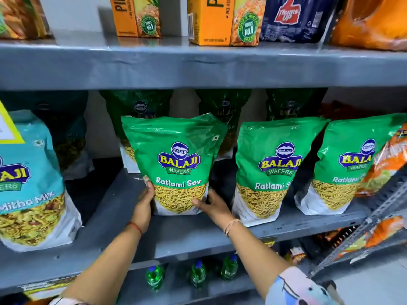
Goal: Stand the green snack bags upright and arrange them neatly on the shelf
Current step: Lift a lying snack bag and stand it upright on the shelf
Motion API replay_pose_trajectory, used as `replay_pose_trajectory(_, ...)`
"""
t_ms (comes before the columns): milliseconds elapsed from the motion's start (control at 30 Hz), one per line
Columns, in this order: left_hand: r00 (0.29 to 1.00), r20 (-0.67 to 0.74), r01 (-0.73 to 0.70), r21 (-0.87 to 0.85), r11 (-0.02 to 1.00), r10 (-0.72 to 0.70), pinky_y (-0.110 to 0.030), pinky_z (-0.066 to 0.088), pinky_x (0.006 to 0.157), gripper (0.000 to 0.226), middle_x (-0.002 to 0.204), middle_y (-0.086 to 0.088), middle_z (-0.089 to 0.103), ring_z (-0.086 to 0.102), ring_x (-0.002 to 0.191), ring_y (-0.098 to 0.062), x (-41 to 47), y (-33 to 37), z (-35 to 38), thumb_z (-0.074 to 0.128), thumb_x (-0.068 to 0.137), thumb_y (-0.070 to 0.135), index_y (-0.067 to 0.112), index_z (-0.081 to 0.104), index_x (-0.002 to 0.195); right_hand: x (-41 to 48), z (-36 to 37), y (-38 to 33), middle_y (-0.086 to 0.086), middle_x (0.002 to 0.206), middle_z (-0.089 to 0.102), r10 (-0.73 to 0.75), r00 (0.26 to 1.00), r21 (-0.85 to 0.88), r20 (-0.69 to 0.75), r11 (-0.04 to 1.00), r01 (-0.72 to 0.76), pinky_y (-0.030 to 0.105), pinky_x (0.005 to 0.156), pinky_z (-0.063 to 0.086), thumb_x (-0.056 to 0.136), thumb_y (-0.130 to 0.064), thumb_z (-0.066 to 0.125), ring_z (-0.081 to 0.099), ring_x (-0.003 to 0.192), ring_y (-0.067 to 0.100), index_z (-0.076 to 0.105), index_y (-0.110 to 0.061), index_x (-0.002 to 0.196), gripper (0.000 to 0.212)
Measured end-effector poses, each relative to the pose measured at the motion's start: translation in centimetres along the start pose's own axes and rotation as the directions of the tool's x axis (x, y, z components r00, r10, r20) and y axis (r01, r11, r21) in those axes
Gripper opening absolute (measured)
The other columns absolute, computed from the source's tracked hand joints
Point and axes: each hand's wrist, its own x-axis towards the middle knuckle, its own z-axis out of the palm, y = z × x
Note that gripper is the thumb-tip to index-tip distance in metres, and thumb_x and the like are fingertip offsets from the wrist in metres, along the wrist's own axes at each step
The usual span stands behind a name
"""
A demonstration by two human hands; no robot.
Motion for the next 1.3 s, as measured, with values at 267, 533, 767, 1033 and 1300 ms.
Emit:
replay_pose_trajectory(267,0.987,-0.106,0.131,0.122,0.984,-0.118,-0.034,0.034,0.104,0.043,0.125,-0.004,0.056,0.047,0.124,-0.025,0.5,-0.2,0.2,0.035,0.087,0.055,0.026,0.062,0.103,0.8,-0.3,-0.3,0.01,0.127,0.055,0.017,1.0,-0.043,0.011,0.999,-0.017,0.039,0.106,0.034,0.086,-0.02,0.058,0.05,0.118,0.022,0.046,-0.012,0.123,0.04)
replay_pose_trajectory(533,0.959,-0.153,0.263,0.161,0.951,-0.239,-0.042,0.038,0.107,0.062,0.134,-0.014,0.051,0.047,0.124,-0.029,-1.6,0.1,-0.1,0.038,0.086,0.059,0.009,0.05,0.122,-0.9,-0.5,-0.3,0.014,0.129,0.055,0.042,0.999,-0.084,0.024,0.996,-0.039,0.048,0.11,0.032,0.087,-0.021,0.057,0.049,0.121,0.028,0.051,-0.022,0.114,0.028)
replay_pose_trajectory(767,0.964,-0.086,0.261,0.11,0.959,-0.252,-0.041,0.04,0.105,0.035,0.114,-0.003,0.053,0.052,0.106,-0.02,-4.8,-0.3,-0.3,0.043,0.084,0.059,0.027,0.056,0.088,-4.1,-0.5,0.1,0.015,0.128,0.056,0.034,0.999,-0.116,0.011,0.993,-0.032,0.039,0.107,0.034,0.087,-0.023,0.056,0.05,0.118,0.026,0.05,-0.012,0.116,0.032)
replay_pose_trajectory(1033,0.968,-0.107,0.239,0.11,0.965,-0.228,-0.041,0.042,0.102,0.032,0.107,-0.008,0.057,0.054,0.101,-0.023,-6.7,0.5,0.0,0.044,0.087,0.053,0.025,0.058,0.081,-5.6,-1.0,-0.1,0.005,0.12,0.056,0.004,0.999,-0.179,0.05,0.984,0.005,0.021,0.093,0.032,0.088,-0.026,0.055,0.05,0.116,0.021,0.047,-0.011,0.12,0.036)
replay_pose_trajectory(1300,0.99,0.054,0.107,0.301,0.948,-0.129,-0.04,0.04,0.101,0.046,0.117,-0.011,0.06,0.055,0.112,-0.027,-7.7,0.6,-0.5,0.07,0.077,0.02,0.01,0.05,0.117,-5.1,-1.4,-0.3,0.007,0.139,0.043,-0.004,0.996,-0.154,0.088,0.988,0.018,0.036,0.112,0.03,0.067,-0.015,0.078,0.039,0.129,0.022,0.029,-0.012,0.136,0.085)
